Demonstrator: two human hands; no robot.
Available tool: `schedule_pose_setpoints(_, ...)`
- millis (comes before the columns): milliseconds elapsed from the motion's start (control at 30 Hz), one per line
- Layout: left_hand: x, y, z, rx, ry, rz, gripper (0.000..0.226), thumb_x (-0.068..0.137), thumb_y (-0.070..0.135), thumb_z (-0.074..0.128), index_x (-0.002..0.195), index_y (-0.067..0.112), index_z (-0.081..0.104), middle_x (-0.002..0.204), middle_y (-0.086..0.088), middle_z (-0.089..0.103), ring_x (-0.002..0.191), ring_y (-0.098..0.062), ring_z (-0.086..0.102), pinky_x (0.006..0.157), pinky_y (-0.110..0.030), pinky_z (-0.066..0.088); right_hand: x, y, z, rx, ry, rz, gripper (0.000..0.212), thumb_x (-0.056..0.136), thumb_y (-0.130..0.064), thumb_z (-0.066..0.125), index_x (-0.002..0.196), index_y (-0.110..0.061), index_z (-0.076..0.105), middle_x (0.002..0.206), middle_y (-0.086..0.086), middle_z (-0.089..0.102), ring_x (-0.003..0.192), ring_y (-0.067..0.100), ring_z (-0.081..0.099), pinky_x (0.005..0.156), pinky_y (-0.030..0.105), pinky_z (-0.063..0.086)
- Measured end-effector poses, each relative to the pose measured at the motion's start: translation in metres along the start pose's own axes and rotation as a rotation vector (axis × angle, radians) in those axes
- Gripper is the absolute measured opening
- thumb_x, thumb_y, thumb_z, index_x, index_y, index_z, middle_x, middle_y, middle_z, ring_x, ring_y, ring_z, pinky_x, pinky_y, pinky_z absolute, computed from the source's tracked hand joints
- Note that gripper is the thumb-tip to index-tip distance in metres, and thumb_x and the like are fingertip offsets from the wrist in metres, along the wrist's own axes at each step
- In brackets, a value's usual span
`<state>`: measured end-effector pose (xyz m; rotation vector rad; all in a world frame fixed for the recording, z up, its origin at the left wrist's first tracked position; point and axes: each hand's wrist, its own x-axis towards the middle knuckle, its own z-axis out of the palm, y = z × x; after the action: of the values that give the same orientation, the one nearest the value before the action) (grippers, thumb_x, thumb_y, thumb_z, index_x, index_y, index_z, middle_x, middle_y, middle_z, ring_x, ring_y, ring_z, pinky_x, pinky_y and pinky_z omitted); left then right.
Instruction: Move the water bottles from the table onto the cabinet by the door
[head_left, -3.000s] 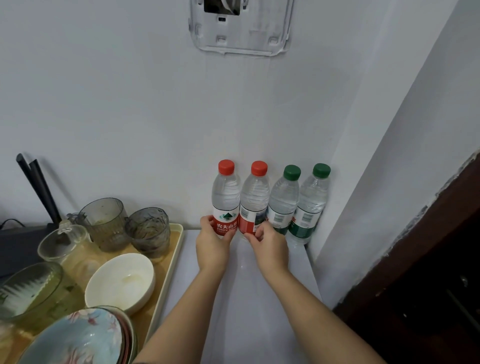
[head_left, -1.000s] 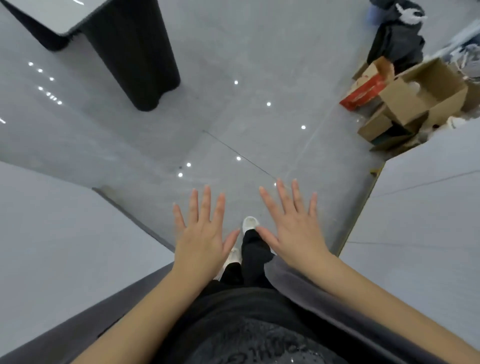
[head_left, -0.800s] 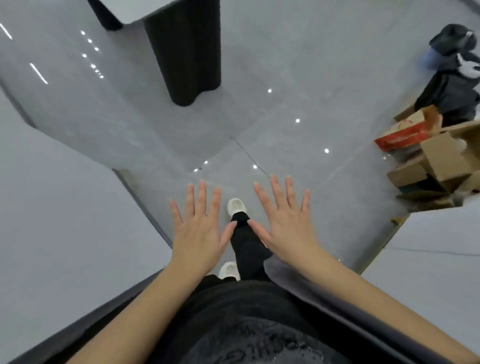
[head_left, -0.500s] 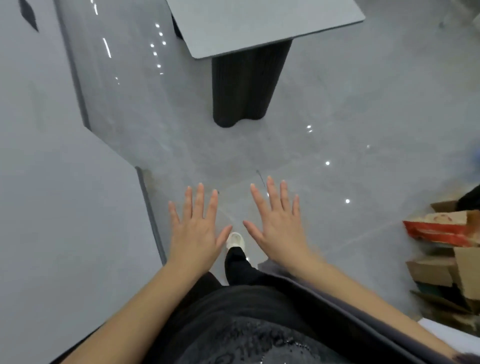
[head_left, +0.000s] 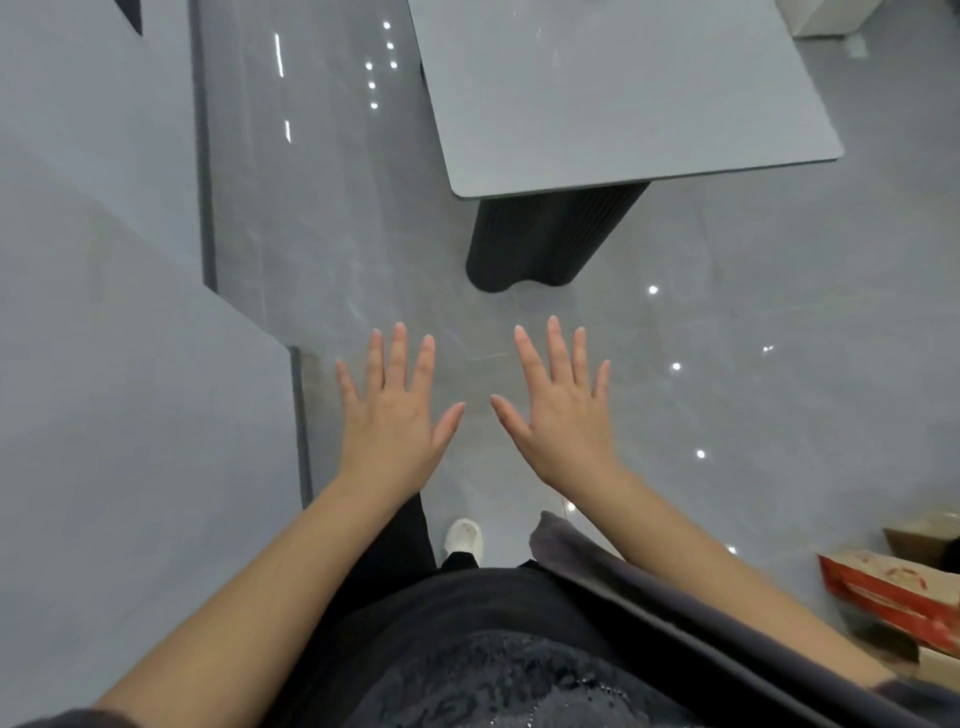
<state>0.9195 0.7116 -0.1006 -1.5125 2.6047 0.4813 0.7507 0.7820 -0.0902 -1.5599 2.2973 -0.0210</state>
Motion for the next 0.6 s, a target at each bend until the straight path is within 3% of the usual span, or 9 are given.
schedule_pose_setpoints(167, 0.096, -0.031, -0.031, -0.015, -0.038, 0.097, 0.077, 0.092, 0.060, 0.023, 0.155, 0.019, 0.003, 0.162, -0.010, -0.005, 0.148, -0.030, -0.011, 0.115, -0.059, -0.003, 0.090, -0.020, -0.019, 0.023, 0.017, 0.113, 0.075, 0.096, -0.059, 0.036, 0.156, -0.032, -0.001, 0.164, 0.005, -0.011, 0.150, 0.032, -0.015, 0.118, 0.060, 0.000)
schedule_pose_setpoints(600, 0.291, -0.084, -0.098, 0.116, -0.058, 0.334, 0.077, 0.090, 0.061, 0.023, 0.153, 0.016, 0.019, 0.161, -0.013, 0.011, 0.148, -0.032, 0.005, 0.114, -0.062, 0.009, 0.275, -0.067, -0.058, 0.097, 0.017, 0.264, 0.073, 0.098, -0.058, 0.035, 0.156, -0.033, -0.002, 0.165, 0.005, -0.010, 0.150, 0.032, -0.013, 0.118, 0.060, 0.000)
